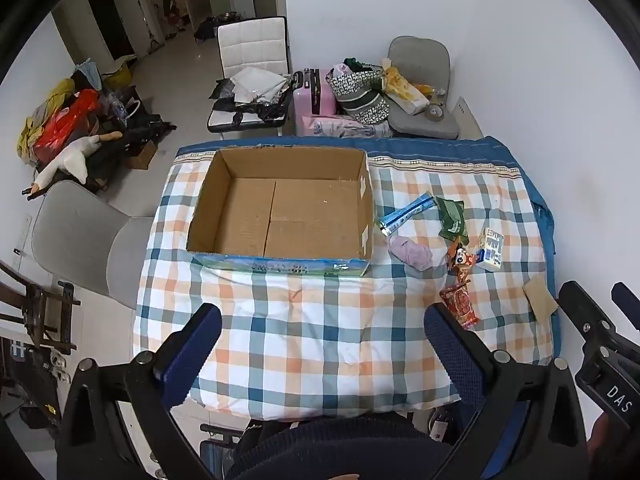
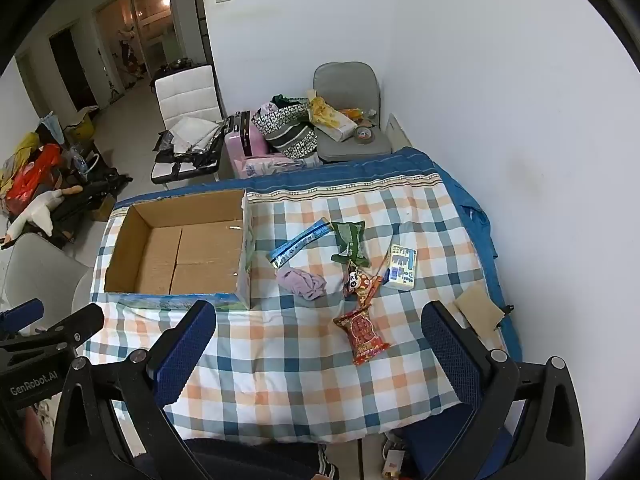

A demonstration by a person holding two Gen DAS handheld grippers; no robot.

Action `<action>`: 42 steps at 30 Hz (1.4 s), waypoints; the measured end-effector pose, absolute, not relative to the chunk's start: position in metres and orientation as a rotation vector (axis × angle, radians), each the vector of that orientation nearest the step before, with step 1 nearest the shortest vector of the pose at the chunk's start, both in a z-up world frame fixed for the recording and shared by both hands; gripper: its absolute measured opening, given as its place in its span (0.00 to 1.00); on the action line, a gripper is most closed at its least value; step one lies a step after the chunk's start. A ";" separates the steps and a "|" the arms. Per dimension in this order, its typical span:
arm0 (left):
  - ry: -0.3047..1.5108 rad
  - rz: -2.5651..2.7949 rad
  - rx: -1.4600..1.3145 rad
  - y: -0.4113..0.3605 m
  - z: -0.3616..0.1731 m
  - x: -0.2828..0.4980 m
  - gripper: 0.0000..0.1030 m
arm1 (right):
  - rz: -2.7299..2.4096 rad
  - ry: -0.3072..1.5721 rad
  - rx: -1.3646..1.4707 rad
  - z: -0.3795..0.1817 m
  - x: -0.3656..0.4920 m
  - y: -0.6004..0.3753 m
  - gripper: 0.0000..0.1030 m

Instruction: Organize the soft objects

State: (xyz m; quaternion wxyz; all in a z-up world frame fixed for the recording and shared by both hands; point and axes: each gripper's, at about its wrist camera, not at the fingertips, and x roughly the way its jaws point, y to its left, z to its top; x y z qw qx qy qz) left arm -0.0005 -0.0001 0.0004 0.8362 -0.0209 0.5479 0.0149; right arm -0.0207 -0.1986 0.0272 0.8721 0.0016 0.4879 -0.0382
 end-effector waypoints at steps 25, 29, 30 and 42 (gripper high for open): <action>1.188 0.052 -0.047 0.008 -0.003 -0.006 1.00 | -0.081 1.057 -0.027 0.023 -0.014 -0.199 1.00; 1.187 0.053 -0.050 0.008 -0.003 -0.006 1.00 | -0.083 1.054 -0.032 0.024 -0.013 -0.198 1.00; 1.184 0.052 -0.047 0.007 -0.003 -0.006 1.00 | -0.081 1.054 -0.031 0.024 -0.012 -0.198 1.00; 1.179 0.053 -0.045 0.004 -0.001 0.004 1.00 | -0.086 1.048 -0.033 0.025 -0.012 -0.197 1.00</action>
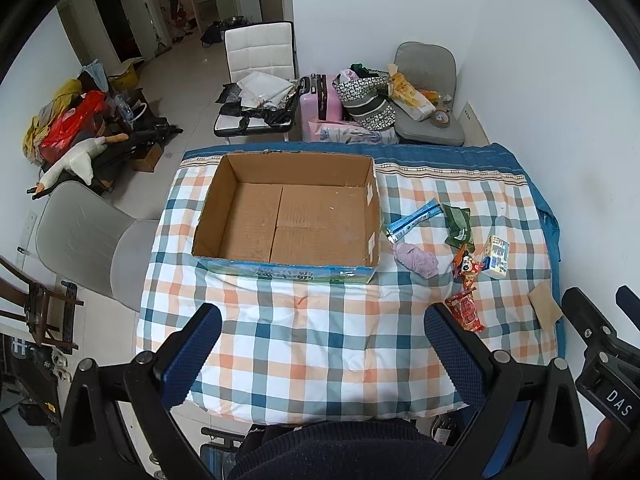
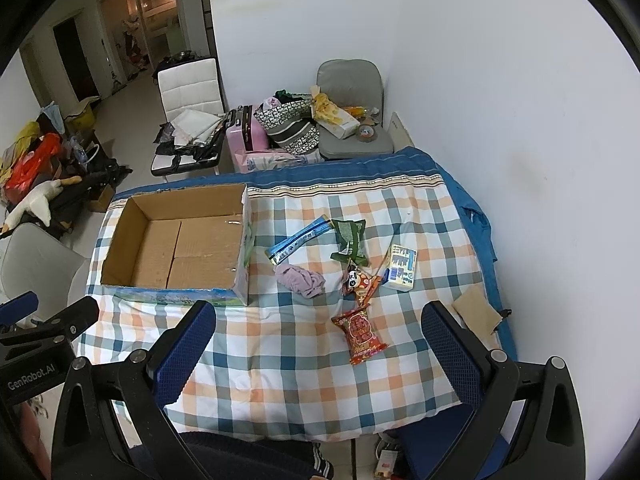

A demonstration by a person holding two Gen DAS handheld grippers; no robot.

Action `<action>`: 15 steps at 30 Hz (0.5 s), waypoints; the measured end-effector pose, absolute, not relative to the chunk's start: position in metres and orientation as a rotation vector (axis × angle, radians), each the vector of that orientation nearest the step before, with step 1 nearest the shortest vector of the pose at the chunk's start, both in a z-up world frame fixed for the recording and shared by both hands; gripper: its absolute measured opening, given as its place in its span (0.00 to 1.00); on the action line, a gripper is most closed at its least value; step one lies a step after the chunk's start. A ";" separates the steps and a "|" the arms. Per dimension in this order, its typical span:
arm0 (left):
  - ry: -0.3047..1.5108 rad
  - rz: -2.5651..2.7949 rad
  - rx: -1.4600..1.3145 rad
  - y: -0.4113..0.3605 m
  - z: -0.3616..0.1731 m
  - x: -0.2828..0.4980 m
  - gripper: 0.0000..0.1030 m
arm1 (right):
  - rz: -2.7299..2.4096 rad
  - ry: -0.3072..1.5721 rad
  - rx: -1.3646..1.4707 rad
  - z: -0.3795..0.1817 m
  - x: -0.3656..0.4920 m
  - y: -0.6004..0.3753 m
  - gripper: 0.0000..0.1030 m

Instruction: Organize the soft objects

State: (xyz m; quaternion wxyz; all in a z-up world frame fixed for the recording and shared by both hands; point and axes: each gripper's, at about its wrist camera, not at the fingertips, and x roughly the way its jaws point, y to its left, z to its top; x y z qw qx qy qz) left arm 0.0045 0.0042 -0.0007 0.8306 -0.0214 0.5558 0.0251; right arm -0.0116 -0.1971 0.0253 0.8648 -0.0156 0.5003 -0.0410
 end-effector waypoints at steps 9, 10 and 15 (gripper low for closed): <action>1.173 0.057 -0.043 0.004 0.000 0.007 1.00 | -0.086 1.044 -0.029 0.026 -0.012 -0.198 1.00; 1.173 0.056 -0.045 0.004 0.000 0.006 1.00 | -0.085 1.043 -0.030 0.026 -0.011 -0.198 1.00; 1.172 0.055 -0.045 0.005 0.001 0.008 1.00 | -0.086 1.043 -0.028 0.026 -0.011 -0.198 1.00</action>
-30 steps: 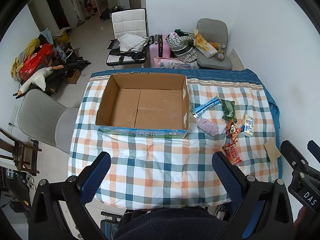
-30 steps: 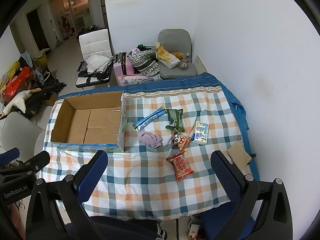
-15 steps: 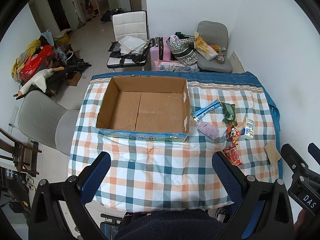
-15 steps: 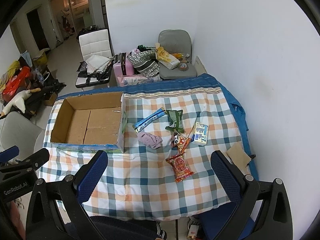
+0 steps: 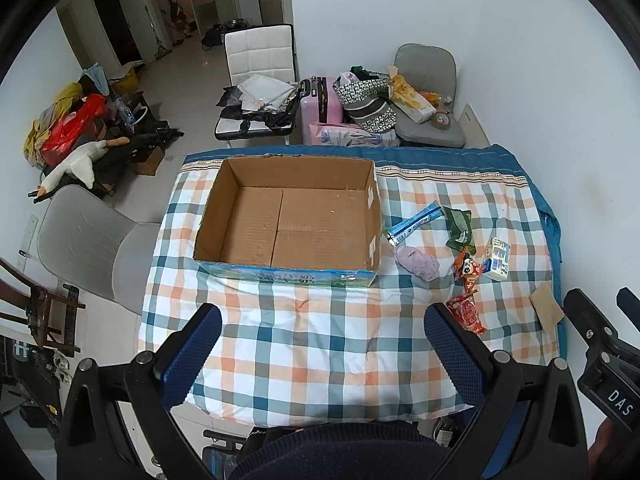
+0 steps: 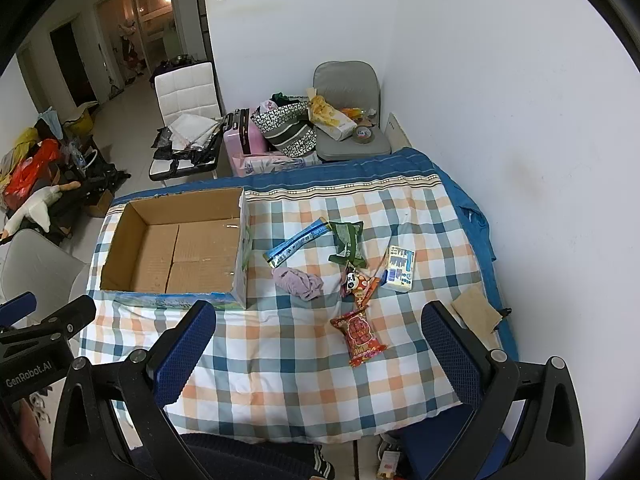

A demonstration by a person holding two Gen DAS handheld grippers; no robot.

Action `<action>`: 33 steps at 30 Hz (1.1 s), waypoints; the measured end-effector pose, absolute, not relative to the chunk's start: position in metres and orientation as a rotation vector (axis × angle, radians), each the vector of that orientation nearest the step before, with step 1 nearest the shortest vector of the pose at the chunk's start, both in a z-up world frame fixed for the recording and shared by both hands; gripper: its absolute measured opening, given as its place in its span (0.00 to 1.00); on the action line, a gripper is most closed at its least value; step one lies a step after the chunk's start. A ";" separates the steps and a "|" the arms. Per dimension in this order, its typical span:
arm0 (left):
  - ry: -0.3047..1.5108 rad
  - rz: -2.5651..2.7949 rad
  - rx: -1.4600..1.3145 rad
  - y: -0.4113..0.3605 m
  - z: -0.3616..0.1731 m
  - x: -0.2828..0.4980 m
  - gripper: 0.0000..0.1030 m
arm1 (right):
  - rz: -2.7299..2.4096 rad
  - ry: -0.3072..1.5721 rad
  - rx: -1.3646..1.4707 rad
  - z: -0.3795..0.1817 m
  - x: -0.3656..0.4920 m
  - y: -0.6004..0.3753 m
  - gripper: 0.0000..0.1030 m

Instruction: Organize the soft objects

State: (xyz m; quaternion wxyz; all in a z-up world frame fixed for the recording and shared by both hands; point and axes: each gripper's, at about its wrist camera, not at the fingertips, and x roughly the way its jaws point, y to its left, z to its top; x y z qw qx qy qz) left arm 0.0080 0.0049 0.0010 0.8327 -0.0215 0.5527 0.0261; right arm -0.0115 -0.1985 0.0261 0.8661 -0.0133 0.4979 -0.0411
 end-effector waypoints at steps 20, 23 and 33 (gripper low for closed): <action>1.166 0.058 -0.044 0.004 0.000 0.005 1.00 | -0.087 1.041 -0.027 0.026 -0.012 -0.199 1.00; 1.164 0.059 -0.044 0.004 0.000 0.005 1.00 | -0.087 1.037 -0.025 0.026 -0.012 -0.199 1.00; 1.162 0.058 -0.043 0.003 0.000 0.005 1.00 | -0.089 1.034 -0.025 0.027 -0.009 -0.201 1.00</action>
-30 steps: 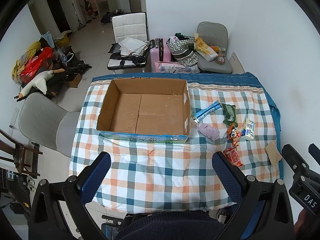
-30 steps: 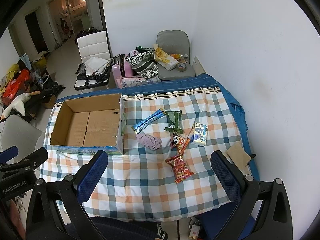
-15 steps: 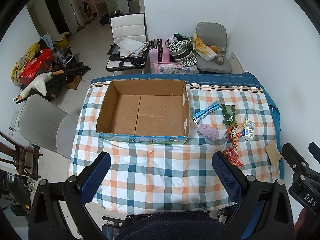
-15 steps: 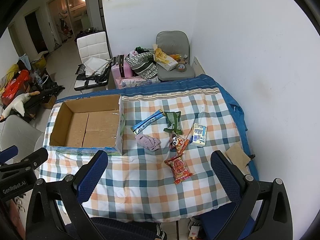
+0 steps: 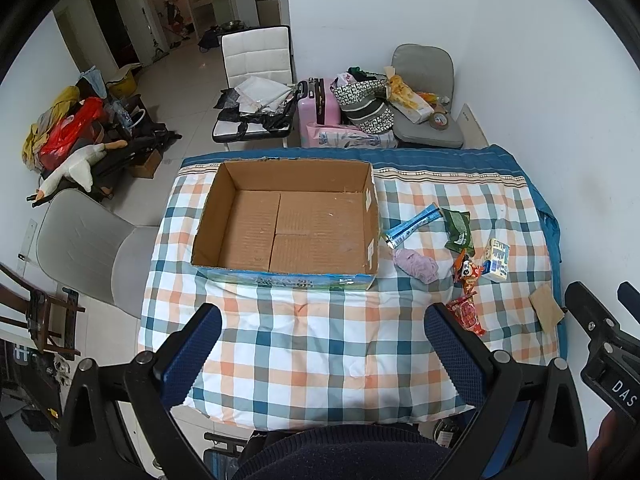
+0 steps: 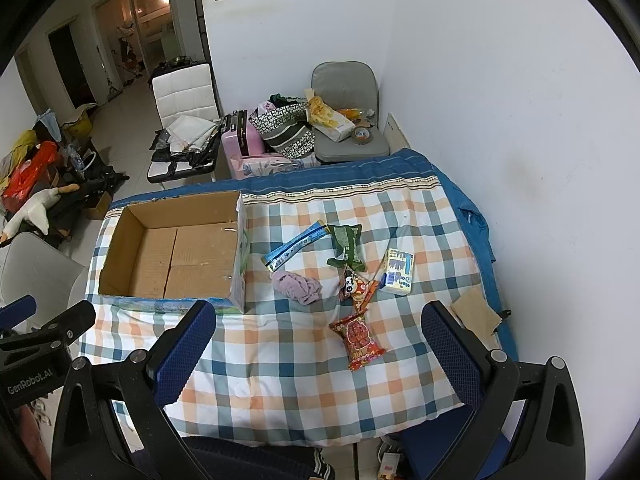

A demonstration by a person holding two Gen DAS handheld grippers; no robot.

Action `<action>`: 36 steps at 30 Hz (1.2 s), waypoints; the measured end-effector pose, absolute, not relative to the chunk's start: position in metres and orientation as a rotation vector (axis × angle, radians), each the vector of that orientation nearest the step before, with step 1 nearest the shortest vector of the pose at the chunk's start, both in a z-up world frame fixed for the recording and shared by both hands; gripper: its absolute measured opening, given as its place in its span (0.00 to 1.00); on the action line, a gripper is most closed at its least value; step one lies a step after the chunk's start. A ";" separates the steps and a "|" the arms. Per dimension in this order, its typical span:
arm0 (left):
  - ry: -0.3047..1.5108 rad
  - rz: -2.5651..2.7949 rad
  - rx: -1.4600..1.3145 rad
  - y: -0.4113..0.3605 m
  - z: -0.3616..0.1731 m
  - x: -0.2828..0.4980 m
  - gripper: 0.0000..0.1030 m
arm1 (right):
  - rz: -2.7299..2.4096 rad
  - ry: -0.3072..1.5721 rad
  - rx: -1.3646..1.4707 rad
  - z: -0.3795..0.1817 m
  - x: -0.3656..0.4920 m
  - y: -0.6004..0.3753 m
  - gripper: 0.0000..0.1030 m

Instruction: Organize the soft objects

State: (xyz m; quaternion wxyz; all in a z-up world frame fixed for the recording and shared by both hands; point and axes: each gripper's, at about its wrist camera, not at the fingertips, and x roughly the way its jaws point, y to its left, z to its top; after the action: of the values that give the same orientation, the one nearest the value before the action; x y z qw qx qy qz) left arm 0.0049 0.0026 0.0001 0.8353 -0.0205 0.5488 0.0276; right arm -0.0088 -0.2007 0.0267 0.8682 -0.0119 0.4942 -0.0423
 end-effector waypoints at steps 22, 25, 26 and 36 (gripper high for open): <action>1.100 -0.137 0.114 -0.071 -0.054 0.105 1.00 | -0.144 1.125 0.229 -0.037 0.033 -0.271 1.00; 1.147 -0.174 0.149 -0.097 -0.091 0.147 1.00 | -0.203 1.158 0.295 -0.072 0.054 -0.309 1.00; 1.168 -0.185 0.160 -0.106 -0.105 0.163 1.00 | -0.221 1.166 0.317 -0.087 0.064 -0.324 1.00; 1.543 -0.281 0.052 -0.188 -0.259 0.278 0.80 | -0.314 1.336 0.534 -0.242 0.155 -0.435 1.00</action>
State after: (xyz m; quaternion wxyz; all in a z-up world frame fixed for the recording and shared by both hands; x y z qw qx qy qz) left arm 0.2777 -0.1885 -0.2589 0.7077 0.0234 0.6947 -0.1266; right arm 0.1550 -0.4349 -0.2424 0.7408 0.2437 0.6094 -0.1434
